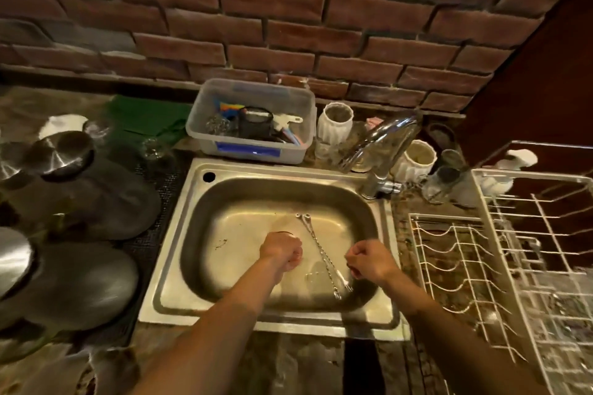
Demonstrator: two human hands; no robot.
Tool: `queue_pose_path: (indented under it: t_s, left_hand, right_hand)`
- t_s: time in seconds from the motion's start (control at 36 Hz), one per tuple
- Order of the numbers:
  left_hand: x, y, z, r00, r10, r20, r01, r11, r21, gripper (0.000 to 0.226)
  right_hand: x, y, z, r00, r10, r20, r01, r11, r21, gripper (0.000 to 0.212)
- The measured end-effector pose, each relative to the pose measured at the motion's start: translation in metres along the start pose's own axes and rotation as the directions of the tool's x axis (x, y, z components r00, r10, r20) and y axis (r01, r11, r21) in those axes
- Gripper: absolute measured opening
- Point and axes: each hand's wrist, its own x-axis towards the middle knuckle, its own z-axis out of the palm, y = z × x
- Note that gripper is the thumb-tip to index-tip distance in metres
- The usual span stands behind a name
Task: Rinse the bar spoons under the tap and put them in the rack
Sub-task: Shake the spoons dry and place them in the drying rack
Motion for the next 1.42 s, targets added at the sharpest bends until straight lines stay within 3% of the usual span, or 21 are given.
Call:
queue_pose_path:
  t_s: [0.11, 0.28, 0.42, 0.53, 0.72, 0.89, 0.97, 1.11, 1.19, 1.28, 1.42]
  left_hand:
    - [0.033, -0.007, 0.001, 0.999, -0.043, 0.006, 0.043, 0.998, -0.043, 0.014]
    - [0.08, -0.023, 0.01, 0.995, -0.096, 0.039, 0.099, 0.99, -0.097, 0.022]
    - [0.111, -0.036, 0.026, 0.989, -0.136, 0.051, 0.143, 0.977, -0.16, 0.009]
    - [0.134, -0.041, 0.039, 0.978, -0.191, 0.084, 0.206, 0.947, -0.248, 0.019]
    - [0.162, -0.046, 0.059, 0.985, -0.167, -0.05, 0.148, 0.953, -0.264, 0.03]
    - [0.178, -0.042, 0.069, 0.972, -0.199, -0.126, 0.169, 0.961, -0.219, 0.029]
    - [0.185, -0.045, 0.071, 0.98, -0.184, -0.079, 0.166, 0.967, -0.192, 0.031]
    - [0.189, -0.048, 0.076, 0.977, -0.171, -0.125, 0.148, 0.974, -0.17, 0.028]
    - [0.19, -0.047, 0.073, 0.985, -0.166, -0.056, 0.148, 0.96, -0.239, 0.011]
    - [0.187, -0.045, 0.071, 0.978, -0.205, -0.03, 0.183, 0.922, -0.342, 0.022]
    - [0.183, -0.042, 0.066, 0.969, -0.24, -0.063, 0.199, 0.902, -0.383, 0.015]
  right_hand:
    - [0.03, 0.014, 0.022, 1.0, 0.009, 0.02, -0.008, 0.999, -0.047, 0.034]
    - [0.07, 0.024, 0.049, 0.997, -0.005, 0.073, 0.016, 0.988, -0.153, 0.013]
    - [0.093, 0.035, 0.072, 0.999, -0.05, 0.007, 0.05, 0.978, -0.204, 0.016]
    - [0.109, 0.041, 0.082, 0.997, -0.05, -0.051, 0.037, 0.971, -0.236, 0.026]
    - [0.12, 0.051, 0.09, 0.999, -0.012, -0.051, -0.002, 0.967, -0.256, 0.009]
    - [0.122, 0.061, 0.095, 0.999, -0.006, -0.049, -0.008, 0.959, -0.282, 0.011]
    - [0.122, 0.063, 0.096, 0.998, -0.019, -0.055, 0.002, 0.958, -0.288, 0.012]
    - [0.123, 0.068, 0.099, 0.996, -0.045, -0.073, 0.024, 0.964, -0.266, 0.011]
    - [0.123, 0.071, 0.101, 0.994, -0.073, -0.082, 0.048, 0.96, -0.277, 0.012]
    - [0.122, 0.072, 0.102, 0.994, -0.075, -0.073, 0.051, 0.954, -0.294, 0.013]
    - [0.115, 0.066, 0.101, 0.993, -0.084, -0.079, 0.057, 0.955, -0.293, 0.018]
